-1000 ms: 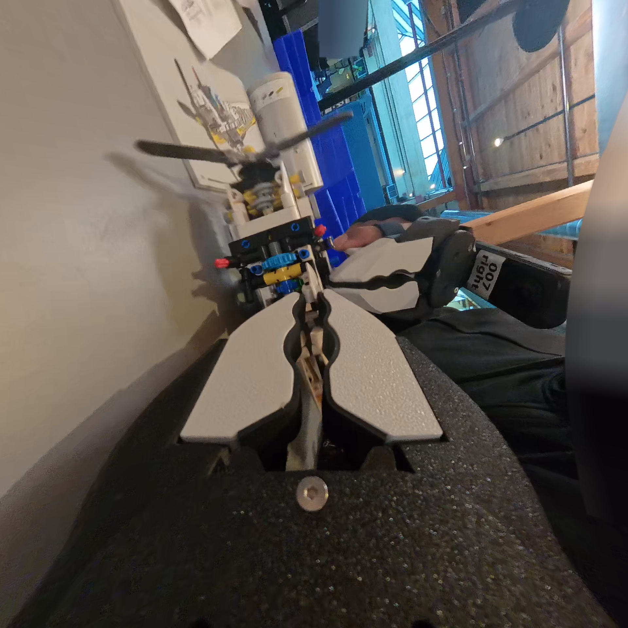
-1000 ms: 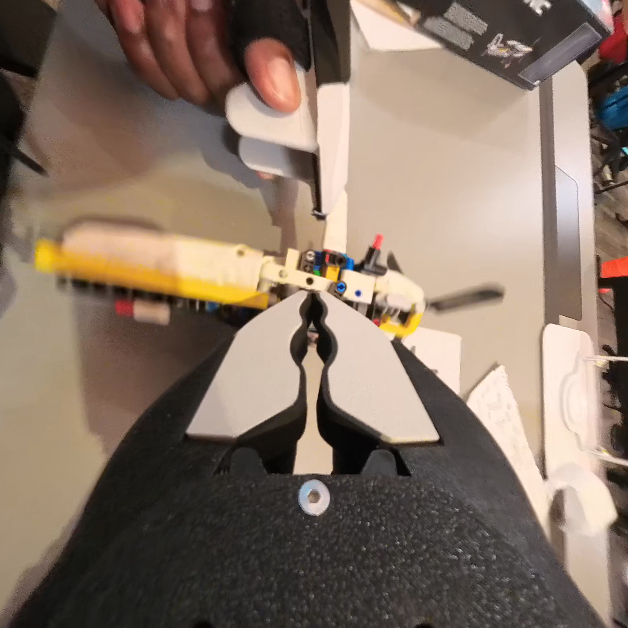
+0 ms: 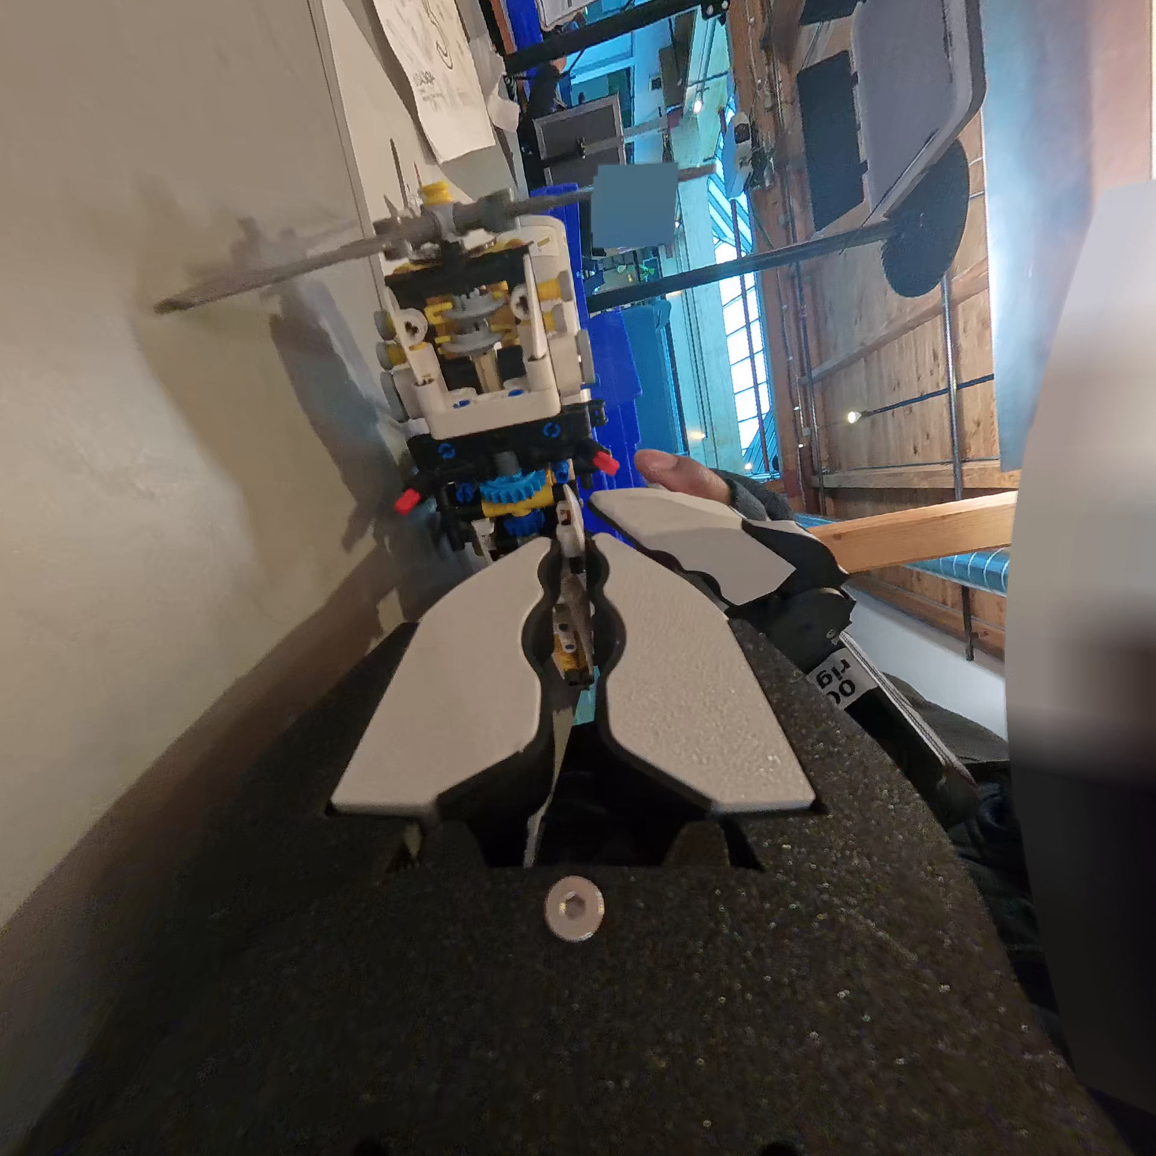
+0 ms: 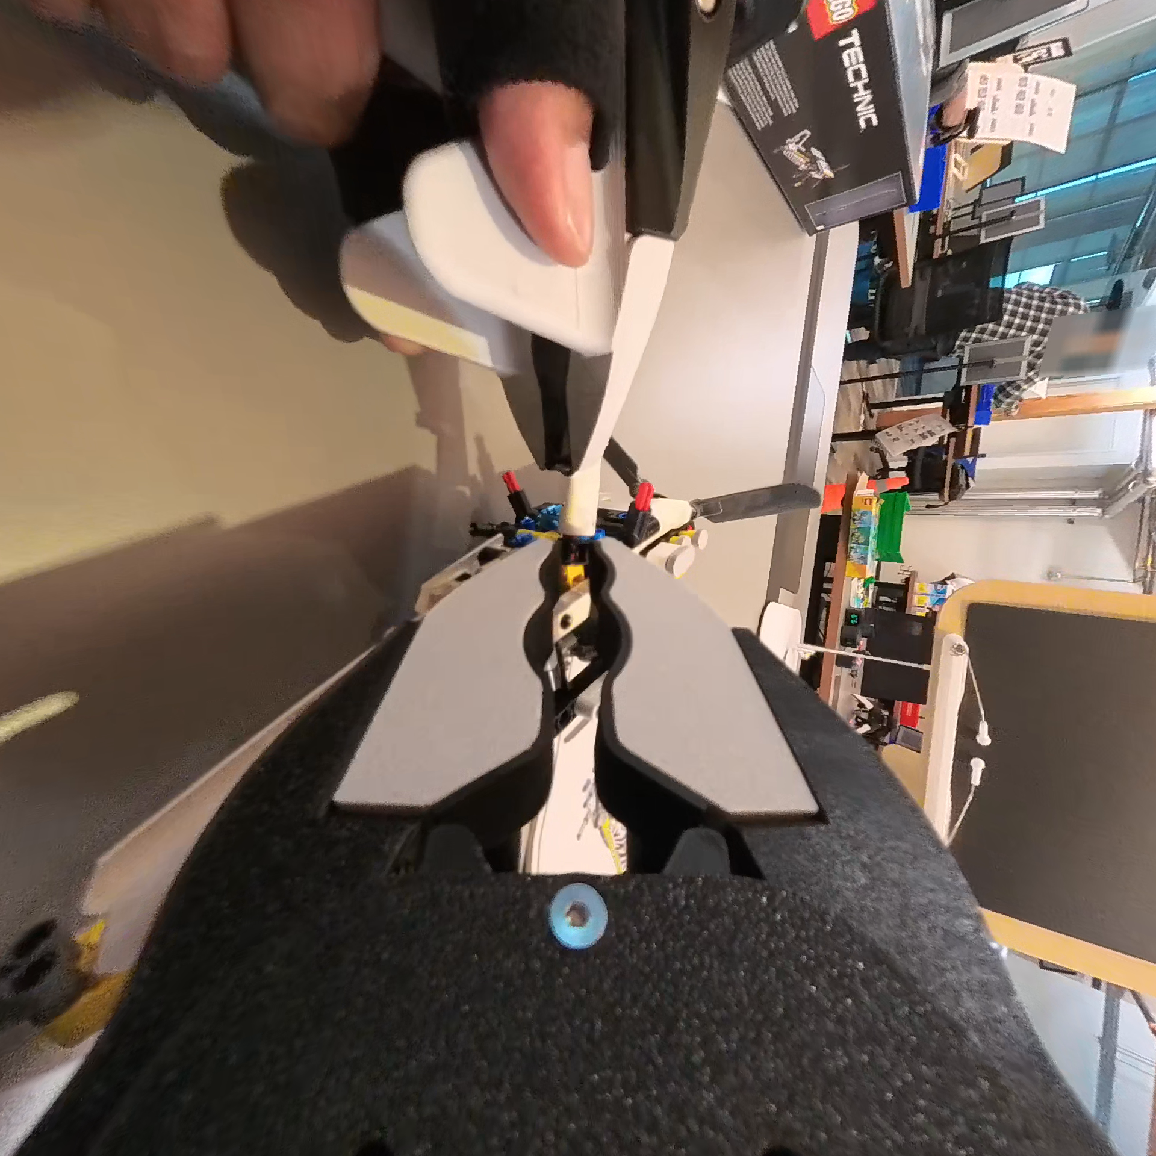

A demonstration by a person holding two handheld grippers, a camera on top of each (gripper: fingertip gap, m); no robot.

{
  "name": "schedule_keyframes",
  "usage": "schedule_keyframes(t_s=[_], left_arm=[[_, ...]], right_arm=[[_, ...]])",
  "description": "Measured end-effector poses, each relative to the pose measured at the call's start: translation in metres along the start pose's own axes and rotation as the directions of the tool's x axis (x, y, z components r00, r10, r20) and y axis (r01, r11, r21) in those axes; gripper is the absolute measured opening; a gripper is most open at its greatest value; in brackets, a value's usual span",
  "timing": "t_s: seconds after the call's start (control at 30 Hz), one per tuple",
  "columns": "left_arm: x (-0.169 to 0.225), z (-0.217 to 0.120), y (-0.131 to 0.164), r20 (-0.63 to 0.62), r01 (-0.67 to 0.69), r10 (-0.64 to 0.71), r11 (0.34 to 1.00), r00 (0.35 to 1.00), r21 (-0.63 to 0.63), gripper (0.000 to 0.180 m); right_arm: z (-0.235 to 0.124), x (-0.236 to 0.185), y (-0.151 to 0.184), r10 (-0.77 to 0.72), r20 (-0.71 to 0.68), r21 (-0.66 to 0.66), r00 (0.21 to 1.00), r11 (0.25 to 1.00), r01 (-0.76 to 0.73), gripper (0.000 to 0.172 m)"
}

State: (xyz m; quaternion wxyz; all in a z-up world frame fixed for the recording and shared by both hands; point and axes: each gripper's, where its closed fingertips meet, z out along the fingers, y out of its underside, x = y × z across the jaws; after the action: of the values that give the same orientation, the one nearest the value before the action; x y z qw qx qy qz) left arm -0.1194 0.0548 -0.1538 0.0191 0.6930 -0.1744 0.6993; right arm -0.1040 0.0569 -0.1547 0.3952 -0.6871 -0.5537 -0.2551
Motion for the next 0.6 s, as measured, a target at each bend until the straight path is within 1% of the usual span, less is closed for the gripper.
schedule_keyframes(t_s=[0.1,0.27,0.37,0.6], left_arm=[[0.0,0.0001,0.001,-0.008,0.023,-0.023,1.0,1.0,0.01,0.009],[-0.0006,0.0009,0.0046,-0.019,0.066,-0.066,0.998,0.998,0.02,0.009],[-0.0004,0.0015,0.0057,-0.019,0.071,-0.071,0.997,0.997,0.026,0.009],[0.0007,0.004,0.0087,-0.024,0.076,-0.076,0.997,0.997,0.03,0.009]], right_arm=[[0.0,-0.0004,0.0002,-0.017,-0.001,-0.005,1.0,1.0,0.017,0.007],[0.0007,-0.0002,0.0022,-0.096,-0.032,-0.034,0.995,0.995,0.095,0.006],[0.0011,-0.0012,0.003,-0.107,-0.03,-0.032,0.994,0.994,0.106,0.004],[-0.0003,0.0014,0.0047,-0.107,-0.019,-0.021,0.994,0.994,0.106,0.008]])
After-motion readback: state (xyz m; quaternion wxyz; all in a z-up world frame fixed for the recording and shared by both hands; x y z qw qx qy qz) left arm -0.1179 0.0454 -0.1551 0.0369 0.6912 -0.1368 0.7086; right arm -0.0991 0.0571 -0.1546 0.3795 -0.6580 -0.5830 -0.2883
